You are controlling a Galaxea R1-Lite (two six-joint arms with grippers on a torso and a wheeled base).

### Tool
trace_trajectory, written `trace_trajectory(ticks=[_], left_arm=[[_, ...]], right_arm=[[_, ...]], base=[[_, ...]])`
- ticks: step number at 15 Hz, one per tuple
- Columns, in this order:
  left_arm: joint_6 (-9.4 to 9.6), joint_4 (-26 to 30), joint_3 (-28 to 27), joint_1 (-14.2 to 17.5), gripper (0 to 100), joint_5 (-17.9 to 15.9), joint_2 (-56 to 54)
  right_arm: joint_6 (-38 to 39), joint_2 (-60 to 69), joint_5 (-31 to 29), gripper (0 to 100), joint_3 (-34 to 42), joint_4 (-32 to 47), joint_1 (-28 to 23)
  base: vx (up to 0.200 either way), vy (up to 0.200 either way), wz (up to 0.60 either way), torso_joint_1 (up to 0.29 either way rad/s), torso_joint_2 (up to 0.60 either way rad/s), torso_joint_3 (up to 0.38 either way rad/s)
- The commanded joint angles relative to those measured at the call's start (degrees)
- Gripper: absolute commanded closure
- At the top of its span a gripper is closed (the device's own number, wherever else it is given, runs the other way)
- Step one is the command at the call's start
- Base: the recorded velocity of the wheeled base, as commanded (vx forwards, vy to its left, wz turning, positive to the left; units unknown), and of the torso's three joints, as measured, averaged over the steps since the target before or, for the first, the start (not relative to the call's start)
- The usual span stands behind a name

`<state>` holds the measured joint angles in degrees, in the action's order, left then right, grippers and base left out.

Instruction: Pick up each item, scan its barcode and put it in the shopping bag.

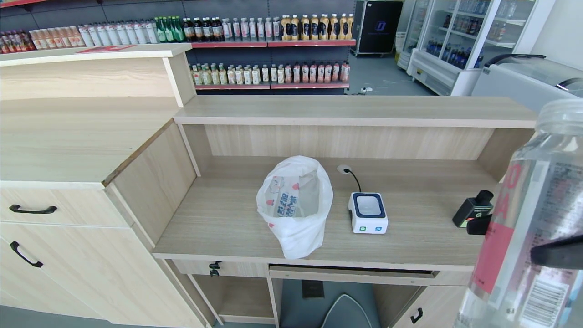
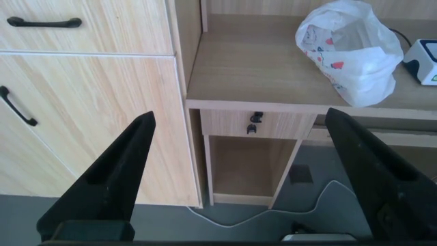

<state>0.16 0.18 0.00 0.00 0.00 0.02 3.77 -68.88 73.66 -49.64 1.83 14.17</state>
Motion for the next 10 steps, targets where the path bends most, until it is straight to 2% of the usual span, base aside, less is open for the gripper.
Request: trace_trajectory(ticks=[1,10], left_arm=[[0.02,0.0,0.0,0.0,0,0.0,0.0],[0.02,0.0,0.0,0.0,0,0.0,0.0]], right_arm=[[0.1,2.3,0.0,100,0.5,0.2,0.3],[-0.2,4.2,-0.6,100,2.3,0.1,-0.2]], base=[[0.0,0.0,0.0,0.0,0.0,0.0],[0.0,0.0,0.0,0.0,0.0,0.0]])
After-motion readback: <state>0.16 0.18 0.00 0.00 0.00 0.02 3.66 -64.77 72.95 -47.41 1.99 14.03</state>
